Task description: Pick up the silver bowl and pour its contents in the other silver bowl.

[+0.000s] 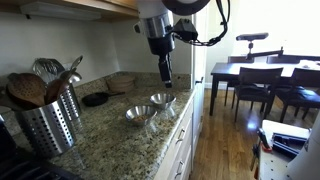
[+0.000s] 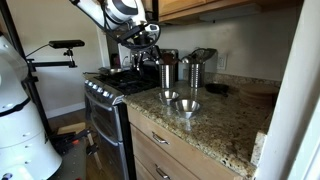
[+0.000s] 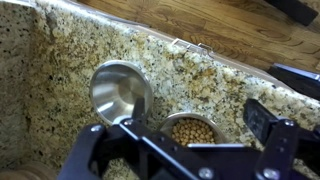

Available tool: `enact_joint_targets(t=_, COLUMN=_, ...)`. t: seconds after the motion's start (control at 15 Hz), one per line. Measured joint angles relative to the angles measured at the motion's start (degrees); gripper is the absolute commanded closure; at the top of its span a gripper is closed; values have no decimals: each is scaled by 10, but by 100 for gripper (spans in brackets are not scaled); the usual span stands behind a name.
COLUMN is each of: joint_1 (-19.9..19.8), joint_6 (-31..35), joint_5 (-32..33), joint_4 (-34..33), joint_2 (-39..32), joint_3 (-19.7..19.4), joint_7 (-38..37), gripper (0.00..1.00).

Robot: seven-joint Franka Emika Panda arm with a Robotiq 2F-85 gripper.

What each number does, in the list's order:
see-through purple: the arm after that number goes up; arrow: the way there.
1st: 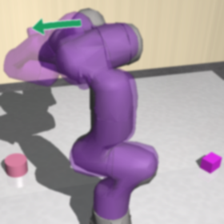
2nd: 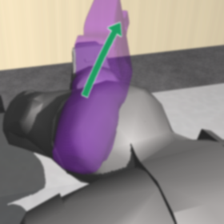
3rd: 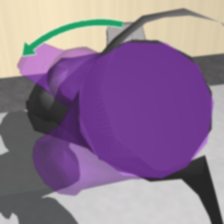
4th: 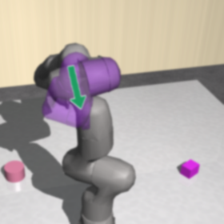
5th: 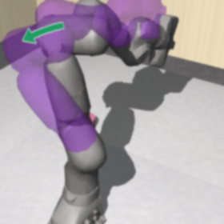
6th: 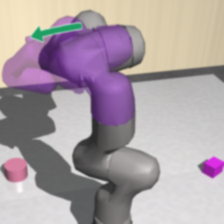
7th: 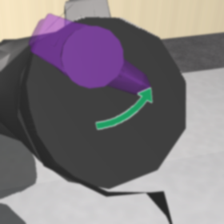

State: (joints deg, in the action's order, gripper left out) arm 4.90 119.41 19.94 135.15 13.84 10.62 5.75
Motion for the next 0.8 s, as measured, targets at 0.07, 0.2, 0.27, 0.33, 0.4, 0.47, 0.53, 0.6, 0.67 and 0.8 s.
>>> enact_joint_targets(t=0.07, joint_1=4, joint_6=1, joint_5=2, joint_4=-9, joint_2=-12, joint_3=2, joint_7=0, gripper=0)
enact_joint_targets(t=0.2, joint_1=10, joint_6=5, joint_5=6, joint_4=-26, joint_2=-35, joint_3=6, joint_7=0, gripper=0)
enact_joint_targets(t=0.27, joint_1=13, joint_6=10, joint_5=8, joint_4=-37, joint_2=-52, joint_3=8, joint_7=0, gripper=0)
enact_joint_targets(t=0.33, joint_1=14, joint_6=11, joint_5=9, joint_4=-40, joint_2=-58, joint_3=9, joint_7=0, gripper=0)
enact_joint_targets(t=0.4, joint_1=16, joint_6=16, joint_5=11, joint_4=-47, joint_2=-68, joint_3=9, joint_7=0, gripper=0)
enact_joint_targets(t=0.47, joint_1=19, joint_6=20, joint_5=13, joint_4=-53, joint_2=-79, joint_3=10, joint_7=0, gripper=0)
enact_joint_targets(t=0.53, joint_1=20, joint_6=25, joint_5=14, joint_4=-59, joint_2=-90, joint_3=10, joint_7=0, gripper=0)
enact_joint_targets(t=0.6, joint_1=22, joint_6=30, joint_5=16, joint_4=-67, joint_2=-102, joint_3=10, joint_7=0, gripper=0)
enact_joint_targets(t=0.67, joint_1=23, joint_6=36, joint_5=18, joint_4=-75, joint_2=-114, joint_3=10, joint_7=0, gripper=0)
enact_joint_targets(t=0.8, joint_1=27, joint_6=44, joint_5=22, joint_4=-92, joint_2=-137, joint_3=11, joint_7=0, gripper=0)
